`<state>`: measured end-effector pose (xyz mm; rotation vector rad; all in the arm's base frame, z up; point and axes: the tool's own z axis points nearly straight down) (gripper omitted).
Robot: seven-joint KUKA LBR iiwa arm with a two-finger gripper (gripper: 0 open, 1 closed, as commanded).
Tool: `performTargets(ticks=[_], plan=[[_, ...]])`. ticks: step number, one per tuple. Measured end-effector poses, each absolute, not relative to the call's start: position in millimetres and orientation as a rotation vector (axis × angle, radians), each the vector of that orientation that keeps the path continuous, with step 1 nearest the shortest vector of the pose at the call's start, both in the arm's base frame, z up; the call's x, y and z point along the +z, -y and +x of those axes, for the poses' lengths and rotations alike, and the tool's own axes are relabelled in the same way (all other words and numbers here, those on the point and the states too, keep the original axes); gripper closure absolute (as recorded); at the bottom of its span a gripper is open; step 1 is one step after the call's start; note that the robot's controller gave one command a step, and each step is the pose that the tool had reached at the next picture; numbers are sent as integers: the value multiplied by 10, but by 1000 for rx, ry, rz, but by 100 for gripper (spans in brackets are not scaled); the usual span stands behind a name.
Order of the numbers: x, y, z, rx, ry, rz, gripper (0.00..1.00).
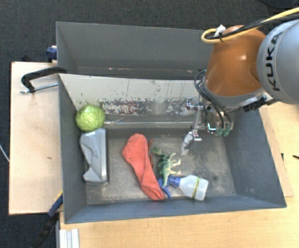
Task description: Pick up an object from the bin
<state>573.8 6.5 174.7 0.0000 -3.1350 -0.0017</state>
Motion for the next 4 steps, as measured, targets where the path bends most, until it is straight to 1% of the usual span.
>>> performTargets(ticks=[1,2,3,4], plan=[[1788,-65,5756,-2,3143,0,0],[1429,-153,5726,0,3149,85,0],[1314,-150,5692,-1,3140,118,0],[851,-314,5724,-1,3111,450,100]])
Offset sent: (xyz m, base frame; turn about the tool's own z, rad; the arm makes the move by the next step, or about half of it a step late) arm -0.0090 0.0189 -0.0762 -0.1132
